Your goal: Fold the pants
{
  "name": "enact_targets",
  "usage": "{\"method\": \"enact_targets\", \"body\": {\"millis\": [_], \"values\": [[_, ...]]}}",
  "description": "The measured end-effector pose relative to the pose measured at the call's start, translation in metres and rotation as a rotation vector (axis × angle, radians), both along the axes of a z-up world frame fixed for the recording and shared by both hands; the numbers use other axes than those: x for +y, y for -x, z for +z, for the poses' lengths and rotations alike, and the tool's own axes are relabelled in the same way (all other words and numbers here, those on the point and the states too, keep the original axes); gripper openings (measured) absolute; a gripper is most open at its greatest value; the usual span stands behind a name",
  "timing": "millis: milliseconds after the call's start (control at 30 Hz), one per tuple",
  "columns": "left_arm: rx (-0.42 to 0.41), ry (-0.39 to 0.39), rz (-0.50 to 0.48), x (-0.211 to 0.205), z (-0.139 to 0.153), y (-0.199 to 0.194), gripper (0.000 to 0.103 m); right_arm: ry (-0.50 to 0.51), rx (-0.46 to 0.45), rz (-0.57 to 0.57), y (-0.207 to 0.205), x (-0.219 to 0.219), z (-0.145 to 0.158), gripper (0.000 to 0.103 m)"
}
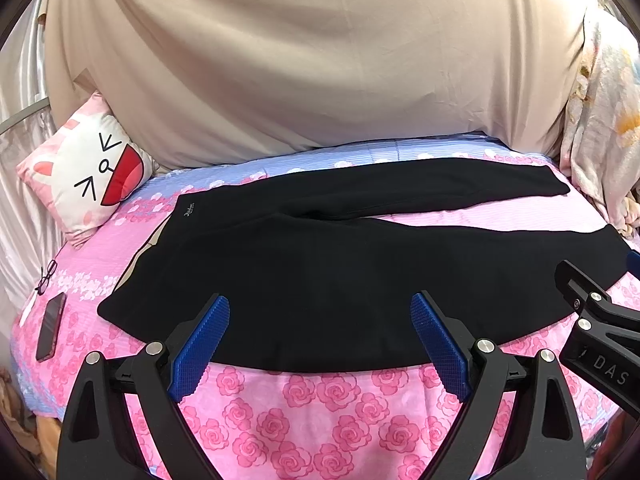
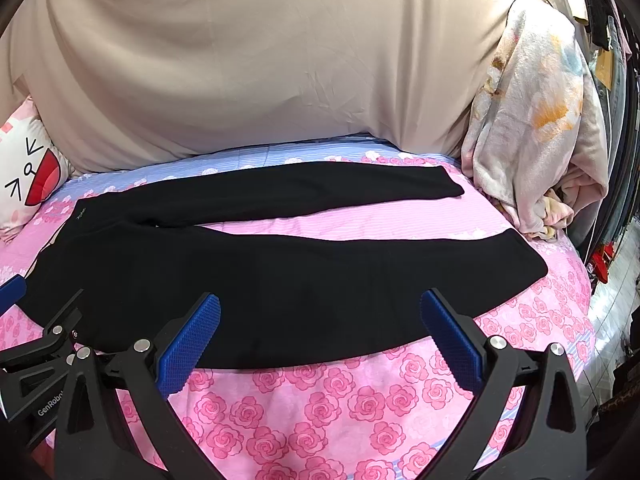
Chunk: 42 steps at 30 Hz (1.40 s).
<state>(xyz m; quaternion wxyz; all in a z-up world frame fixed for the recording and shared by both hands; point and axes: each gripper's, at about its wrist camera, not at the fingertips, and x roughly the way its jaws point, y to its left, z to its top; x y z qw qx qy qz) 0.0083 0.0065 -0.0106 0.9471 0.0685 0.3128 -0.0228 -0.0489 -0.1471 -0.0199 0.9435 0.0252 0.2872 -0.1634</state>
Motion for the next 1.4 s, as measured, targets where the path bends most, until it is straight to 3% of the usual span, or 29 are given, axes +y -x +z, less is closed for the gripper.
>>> {"method": "enact_targets", "body": {"millis": [1400], "values": [[0.018, -0.01, -0.003, -0.0012, -0.0048, -0.0079, 0.089, 0.003, 0.013, 0.004, -0.0059, -0.0002, -0.0047, 0.098]]}}
